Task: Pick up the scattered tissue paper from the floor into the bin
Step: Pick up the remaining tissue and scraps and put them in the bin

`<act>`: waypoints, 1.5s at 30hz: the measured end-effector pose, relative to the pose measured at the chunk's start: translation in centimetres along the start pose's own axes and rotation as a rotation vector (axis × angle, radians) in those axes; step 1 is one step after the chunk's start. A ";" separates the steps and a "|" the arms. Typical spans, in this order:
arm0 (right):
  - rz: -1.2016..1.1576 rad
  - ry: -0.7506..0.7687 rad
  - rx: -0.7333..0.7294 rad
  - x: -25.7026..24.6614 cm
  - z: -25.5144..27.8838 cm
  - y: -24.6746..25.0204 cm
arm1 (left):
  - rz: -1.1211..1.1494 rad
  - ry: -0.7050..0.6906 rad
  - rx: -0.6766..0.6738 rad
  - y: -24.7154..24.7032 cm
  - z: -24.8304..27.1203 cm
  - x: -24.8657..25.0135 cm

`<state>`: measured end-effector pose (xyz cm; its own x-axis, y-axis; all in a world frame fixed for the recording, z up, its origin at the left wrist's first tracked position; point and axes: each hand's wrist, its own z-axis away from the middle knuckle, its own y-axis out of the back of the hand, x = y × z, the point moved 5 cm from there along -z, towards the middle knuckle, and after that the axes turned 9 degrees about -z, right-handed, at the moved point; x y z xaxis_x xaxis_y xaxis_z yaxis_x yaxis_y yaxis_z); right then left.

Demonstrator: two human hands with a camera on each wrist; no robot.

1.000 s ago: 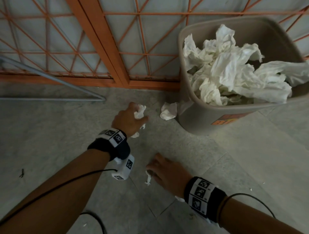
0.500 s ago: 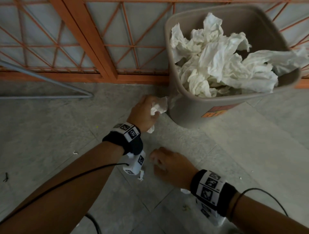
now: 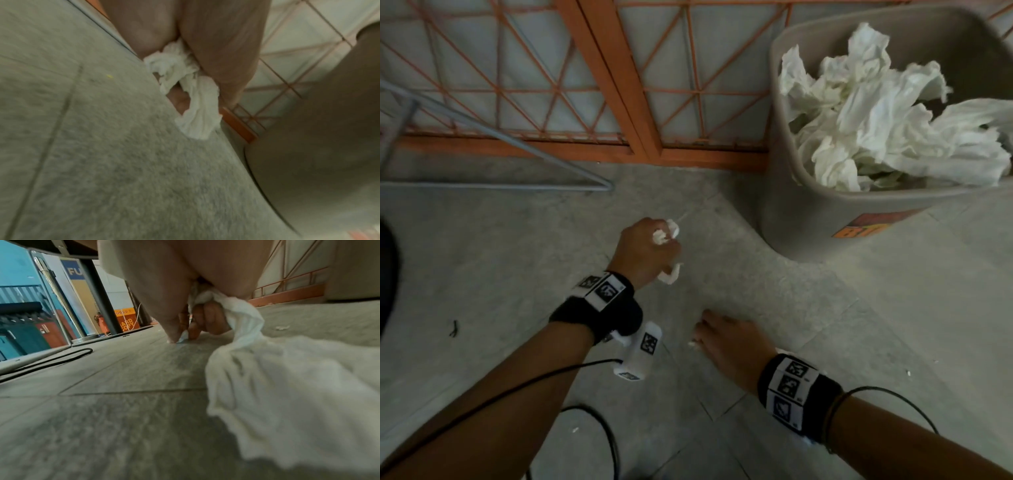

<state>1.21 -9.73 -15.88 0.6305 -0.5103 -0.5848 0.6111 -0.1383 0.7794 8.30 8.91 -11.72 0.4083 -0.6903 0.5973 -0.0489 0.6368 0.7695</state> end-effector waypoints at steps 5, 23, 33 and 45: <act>-0.136 -0.104 0.005 0.3 2.0 2.2 | 0.177 0.080 -0.087 2.4 3.4 -1.3; -1.055 0.229 0.878 -3.0 9.5 37.3 | 0.036 -0.691 -0.008 11.8 5.5 30.7; -0.190 -0.191 0.570 2.1 9.7 36.5 | -0.683 -0.734 -0.086 5.9 2.8 31.1; 0.130 -0.515 -0.072 4.0 6.9 32.5 | -0.947 -0.622 -0.276 1.5 2.1 32.1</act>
<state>20.26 -22.14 8.62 0.3981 -0.8721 -0.2845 0.5862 0.0034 0.8101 19.41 -13.00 9.04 -0.3460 -0.9301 -0.1231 0.2670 -0.2234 0.9374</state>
